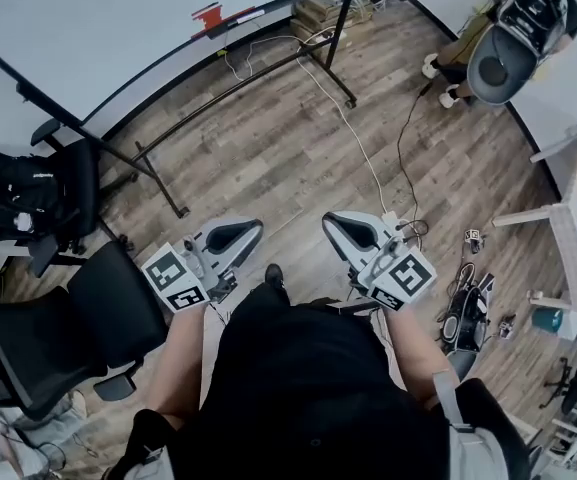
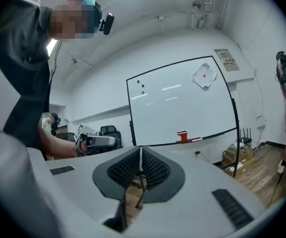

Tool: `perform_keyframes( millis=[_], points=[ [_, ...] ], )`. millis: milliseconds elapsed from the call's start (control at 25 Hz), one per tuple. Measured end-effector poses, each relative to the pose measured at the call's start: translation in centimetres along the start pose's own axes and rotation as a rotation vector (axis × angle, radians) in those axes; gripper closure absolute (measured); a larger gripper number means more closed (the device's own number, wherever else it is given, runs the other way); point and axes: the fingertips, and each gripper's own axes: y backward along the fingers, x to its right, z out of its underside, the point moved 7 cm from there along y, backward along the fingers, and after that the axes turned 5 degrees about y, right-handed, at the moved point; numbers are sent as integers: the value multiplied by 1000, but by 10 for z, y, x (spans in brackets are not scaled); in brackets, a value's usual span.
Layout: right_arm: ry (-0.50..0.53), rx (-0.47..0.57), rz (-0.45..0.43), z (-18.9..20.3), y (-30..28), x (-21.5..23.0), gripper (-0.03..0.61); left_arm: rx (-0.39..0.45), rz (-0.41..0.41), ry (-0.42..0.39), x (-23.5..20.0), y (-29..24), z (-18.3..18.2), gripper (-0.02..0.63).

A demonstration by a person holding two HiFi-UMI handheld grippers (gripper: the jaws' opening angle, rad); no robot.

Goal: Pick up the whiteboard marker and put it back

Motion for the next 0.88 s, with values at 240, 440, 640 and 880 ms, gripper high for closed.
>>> perform_keyframes(
  millis=[240,440,640,880],
  points=[
    [23,-1,29,-14,-23,38,554,20,47,44,-48,-29,-14,601],
    [9,-4,31,-8,-27,91,554,3,57,54,-71,-73,-15,601],
    [-5,19,-36,-2,-45,163,554,24,-24,56,-109,-116,-26,601],
    [-1,45,-121,-15,-59,266,554,39,-156,24,-155,-178,-55,601]
  ],
)
